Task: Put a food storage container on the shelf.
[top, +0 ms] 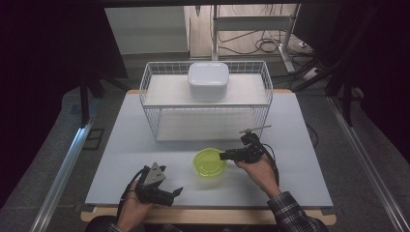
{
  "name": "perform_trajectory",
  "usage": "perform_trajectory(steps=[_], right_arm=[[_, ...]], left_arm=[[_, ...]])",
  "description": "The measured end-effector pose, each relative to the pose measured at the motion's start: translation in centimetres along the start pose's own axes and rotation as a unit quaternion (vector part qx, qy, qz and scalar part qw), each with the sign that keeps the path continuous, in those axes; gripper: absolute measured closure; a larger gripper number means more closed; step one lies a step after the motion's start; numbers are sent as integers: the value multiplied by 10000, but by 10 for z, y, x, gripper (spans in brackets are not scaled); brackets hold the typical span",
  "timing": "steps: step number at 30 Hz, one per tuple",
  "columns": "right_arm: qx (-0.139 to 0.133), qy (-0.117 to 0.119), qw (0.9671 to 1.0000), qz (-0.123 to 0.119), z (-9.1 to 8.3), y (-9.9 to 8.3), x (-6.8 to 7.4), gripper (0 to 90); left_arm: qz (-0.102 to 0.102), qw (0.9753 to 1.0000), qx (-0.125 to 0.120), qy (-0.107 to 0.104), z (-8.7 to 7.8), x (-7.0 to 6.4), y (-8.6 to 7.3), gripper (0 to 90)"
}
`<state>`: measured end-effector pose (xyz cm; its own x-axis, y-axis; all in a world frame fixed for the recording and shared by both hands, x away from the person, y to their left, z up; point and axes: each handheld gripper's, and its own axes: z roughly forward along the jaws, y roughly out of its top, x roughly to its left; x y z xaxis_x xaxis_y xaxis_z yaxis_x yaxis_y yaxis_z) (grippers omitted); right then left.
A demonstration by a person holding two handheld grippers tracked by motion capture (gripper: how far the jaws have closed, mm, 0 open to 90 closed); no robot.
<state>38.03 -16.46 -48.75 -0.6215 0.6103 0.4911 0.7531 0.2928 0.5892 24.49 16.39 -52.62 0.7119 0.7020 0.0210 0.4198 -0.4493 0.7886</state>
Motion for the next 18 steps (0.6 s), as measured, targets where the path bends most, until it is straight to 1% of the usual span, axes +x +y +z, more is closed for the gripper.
perform_trajectory(steps=[4, 7, 8, 12, 14, 16, 18], right_arm=[[47, 157, 9997, 157, 4, 1, -5, 628], [69, 196, 9996, 209, 7, 1, -6, 658], [92, 218, 9994, 267, 8, 1, -6, 669], [115, 325, 9986, 404, 8, 1, -7, 748], [128, 326, 9984, 436, 8, 1, -8, 764], [134, 464, 9976, 500, 9, 1, -9, 794], [152, 498, 9973, 525, 9, 1, -8, 803]], left_arm=[[19, 10000, 14, -5, 0, 0, 0, 42], [26, 10000, 12, -12, 0, -1, 0, 42], [29, 10000, 16, -10, 0, -1, 0, 42], [34, 10000, 18, -19, 0, -1, 0, 42], [39, 10000, 8, -12, 0, -1, 0, 42], [23, 10000, -11, -7, 0, -1, 0, 42], [23, 10000, -16, 1, 0, -1, 0, 42]])
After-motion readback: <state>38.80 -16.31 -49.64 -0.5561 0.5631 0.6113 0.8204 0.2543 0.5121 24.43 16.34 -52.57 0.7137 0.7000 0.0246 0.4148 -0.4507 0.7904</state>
